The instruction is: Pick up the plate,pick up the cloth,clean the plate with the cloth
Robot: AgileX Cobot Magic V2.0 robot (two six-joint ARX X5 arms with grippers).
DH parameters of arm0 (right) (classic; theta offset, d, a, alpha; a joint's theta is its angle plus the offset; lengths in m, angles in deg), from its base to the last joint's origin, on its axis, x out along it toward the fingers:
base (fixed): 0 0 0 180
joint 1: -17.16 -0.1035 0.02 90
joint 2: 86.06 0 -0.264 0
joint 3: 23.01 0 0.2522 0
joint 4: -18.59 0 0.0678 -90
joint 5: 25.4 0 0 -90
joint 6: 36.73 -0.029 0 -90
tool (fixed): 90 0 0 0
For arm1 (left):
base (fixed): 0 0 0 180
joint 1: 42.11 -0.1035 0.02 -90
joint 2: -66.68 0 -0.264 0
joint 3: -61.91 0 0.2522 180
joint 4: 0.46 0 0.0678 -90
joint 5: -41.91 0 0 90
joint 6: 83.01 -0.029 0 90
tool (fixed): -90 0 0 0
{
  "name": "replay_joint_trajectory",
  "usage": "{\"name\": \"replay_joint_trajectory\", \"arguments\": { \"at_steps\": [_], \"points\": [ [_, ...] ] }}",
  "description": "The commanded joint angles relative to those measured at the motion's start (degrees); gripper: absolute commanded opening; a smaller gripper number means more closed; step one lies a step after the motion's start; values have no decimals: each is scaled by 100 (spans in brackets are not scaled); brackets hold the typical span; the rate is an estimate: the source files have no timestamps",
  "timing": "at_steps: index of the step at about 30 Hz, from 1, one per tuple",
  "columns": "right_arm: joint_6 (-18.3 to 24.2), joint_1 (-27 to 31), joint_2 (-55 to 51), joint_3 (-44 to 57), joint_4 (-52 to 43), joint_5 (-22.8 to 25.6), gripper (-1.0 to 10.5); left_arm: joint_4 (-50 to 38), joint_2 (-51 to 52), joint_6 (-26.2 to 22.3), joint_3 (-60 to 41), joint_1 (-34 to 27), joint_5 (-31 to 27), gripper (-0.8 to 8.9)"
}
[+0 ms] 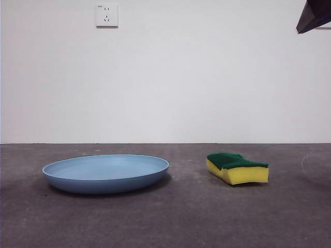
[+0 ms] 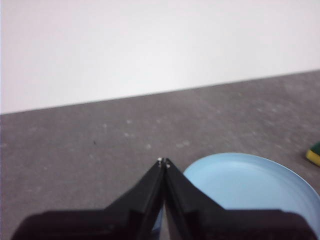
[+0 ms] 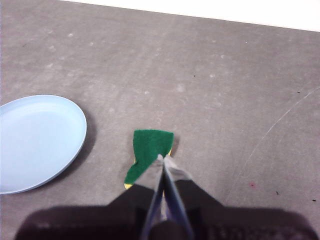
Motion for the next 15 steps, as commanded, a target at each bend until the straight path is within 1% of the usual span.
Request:
{"name": "replay_joint_trajectory", "arguments": {
  "at_steps": [1, 4, 8, 15],
  "points": [
    [-77, -2, -15, 48, -28, 13, 1, -310, 273, 61, -446, -101, -35, -3],
    [-77, -2, -15, 48, -28, 13, 1, -345, 514, 306, -754, -164, -166, -2],
    [-77, -2, -15, 48, -28, 13, 1, -214, 721, 494, -1005, -205, -162, -3],
    [-74, -2, -15, 48, -28, 13, 1, 282, 721, 505, -1005, -227, -315, -3]
  ]
}}
